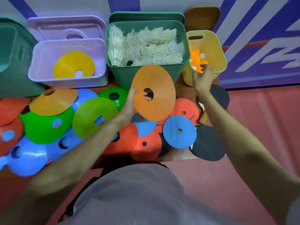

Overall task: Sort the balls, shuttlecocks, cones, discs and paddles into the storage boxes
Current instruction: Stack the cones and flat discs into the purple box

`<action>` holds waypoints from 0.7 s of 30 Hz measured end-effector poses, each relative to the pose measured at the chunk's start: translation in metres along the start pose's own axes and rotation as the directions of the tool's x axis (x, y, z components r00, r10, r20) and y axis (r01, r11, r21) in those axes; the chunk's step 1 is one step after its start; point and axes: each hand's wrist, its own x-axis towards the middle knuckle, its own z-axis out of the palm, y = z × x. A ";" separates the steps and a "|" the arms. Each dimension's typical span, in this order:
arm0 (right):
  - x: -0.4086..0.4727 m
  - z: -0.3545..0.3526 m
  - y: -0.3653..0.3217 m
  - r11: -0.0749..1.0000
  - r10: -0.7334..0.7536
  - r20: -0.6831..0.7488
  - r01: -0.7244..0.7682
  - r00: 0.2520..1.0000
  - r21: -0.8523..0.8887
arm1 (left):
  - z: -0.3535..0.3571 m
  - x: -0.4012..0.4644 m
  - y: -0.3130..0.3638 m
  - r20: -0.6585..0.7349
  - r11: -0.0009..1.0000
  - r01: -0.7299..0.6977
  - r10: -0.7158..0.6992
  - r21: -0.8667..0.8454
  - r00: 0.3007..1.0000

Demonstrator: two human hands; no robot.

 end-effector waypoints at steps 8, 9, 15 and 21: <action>-0.155 0.046 0.027 0.977 -0.212 0.337 0.199 0.918 0.071 | -0.042 -0.016 -0.008 -0.217 0.998 -0.047 0.056 0.047 0.975; -0.172 0.052 0.029 0.983 -0.183 0.392 0.164 0.902 0.082 | -0.049 -0.020 -0.008 -0.228 0.998 -0.056 0.064 0.040 0.972; -0.230 0.069 0.007 0.971 -0.232 0.614 0.216 0.754 0.102 | -0.104 -0.052 -0.013 -0.294 0.992 -0.122 0.127 0.035 0.947; -0.256 0.087 -0.025 0.918 -0.328 0.707 0.389 0.626 0.082 | -0.160 -0.073 -0.022 -0.403 0.974 -0.226 0.199 -0.020 0.894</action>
